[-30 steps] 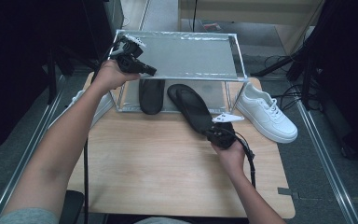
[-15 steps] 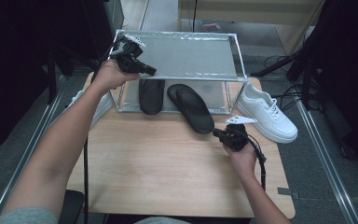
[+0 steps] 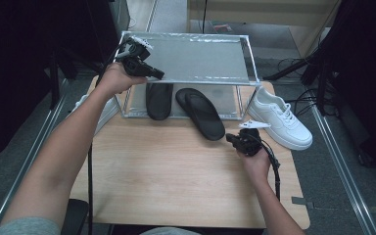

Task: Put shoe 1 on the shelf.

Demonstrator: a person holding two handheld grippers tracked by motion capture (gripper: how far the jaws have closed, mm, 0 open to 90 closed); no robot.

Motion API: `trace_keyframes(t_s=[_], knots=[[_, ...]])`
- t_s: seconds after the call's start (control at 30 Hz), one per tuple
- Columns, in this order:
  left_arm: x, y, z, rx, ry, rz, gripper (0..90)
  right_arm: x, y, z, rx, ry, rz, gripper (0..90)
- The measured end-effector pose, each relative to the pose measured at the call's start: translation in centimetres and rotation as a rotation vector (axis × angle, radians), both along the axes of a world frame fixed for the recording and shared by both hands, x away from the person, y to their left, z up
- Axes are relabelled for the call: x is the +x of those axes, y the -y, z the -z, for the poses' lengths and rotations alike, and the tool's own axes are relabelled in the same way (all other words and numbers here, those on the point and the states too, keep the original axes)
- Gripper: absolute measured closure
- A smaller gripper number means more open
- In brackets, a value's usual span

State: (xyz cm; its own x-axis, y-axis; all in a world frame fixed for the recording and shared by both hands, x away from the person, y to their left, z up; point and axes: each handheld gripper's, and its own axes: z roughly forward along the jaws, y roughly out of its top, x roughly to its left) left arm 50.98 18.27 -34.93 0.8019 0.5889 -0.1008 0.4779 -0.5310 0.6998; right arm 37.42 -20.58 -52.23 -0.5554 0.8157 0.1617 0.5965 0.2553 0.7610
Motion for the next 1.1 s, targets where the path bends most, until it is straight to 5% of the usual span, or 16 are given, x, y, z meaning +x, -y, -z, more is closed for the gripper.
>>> trace_keyframes(t_s=[0.07,0.47,1.1], knots=[[0.0,0.0,0.0,0.001,0.000,0.000,90.0,0.1,-0.1,0.0,0.032,0.000,0.005,90.0],[0.0,0.0,0.0,0.005,0.001,-0.001,90.0,0.3,-1.8,-0.1,0.046,0.022,0.012,90.0],[0.0,0.1,0.0,0.005,0.001,-0.004,90.0,1.7,-3.7,0.0,0.036,0.026,0.026,90.0]])
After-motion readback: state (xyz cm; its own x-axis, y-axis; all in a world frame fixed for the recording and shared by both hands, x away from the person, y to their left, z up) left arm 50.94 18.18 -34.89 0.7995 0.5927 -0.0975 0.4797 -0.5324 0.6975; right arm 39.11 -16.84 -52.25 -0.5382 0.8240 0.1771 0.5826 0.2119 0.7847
